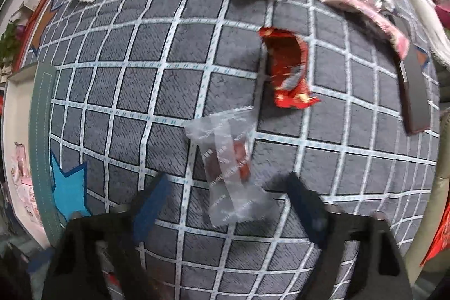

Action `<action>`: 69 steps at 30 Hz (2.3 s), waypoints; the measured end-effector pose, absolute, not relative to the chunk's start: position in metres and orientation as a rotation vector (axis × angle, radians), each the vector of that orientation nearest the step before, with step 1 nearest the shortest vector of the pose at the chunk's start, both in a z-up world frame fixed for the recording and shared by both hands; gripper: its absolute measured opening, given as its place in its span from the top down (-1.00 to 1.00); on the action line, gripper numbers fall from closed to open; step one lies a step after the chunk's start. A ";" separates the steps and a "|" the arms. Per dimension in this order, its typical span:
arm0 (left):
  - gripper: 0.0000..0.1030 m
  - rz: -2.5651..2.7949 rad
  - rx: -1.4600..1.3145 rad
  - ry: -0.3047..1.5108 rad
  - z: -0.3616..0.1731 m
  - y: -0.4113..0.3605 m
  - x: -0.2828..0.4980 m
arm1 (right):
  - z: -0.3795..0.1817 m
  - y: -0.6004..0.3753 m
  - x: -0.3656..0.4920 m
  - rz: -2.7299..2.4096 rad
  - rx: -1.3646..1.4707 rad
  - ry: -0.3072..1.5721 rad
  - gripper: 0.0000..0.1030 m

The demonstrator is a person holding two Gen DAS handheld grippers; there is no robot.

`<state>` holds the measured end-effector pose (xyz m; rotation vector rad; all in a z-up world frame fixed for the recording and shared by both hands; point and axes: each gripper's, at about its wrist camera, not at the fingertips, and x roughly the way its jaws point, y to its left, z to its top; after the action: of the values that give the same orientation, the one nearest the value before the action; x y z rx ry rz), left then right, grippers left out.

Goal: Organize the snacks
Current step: 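Grasp a clear packet with the right gripper while the left grasps a red wrapper, then carry both snacks over the tray and open both grippers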

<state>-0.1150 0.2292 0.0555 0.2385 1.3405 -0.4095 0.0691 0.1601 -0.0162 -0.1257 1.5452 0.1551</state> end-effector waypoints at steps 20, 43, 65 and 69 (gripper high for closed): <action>0.52 -0.340 -0.057 1.494 0.014 0.245 -0.090 | 0.005 0.070 0.004 0.172 0.185 1.586 0.37; 0.52 -0.213 -0.111 1.385 0.071 0.287 -0.080 | 0.010 0.072 -0.024 0.148 0.166 1.614 -0.19; 0.52 0.041 -0.214 1.290 0.104 0.382 -0.066 | 0.048 0.218 0.020 0.401 0.104 1.523 0.42; 0.52 0.133 -0.214 1.279 0.104 0.416 -0.069 | 0.052 0.268 0.029 0.516 0.107 1.510 0.42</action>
<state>-0.0689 0.4161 0.1037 -0.2143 1.2785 0.1332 0.0295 0.2679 0.0520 0.1068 1.5104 0.5164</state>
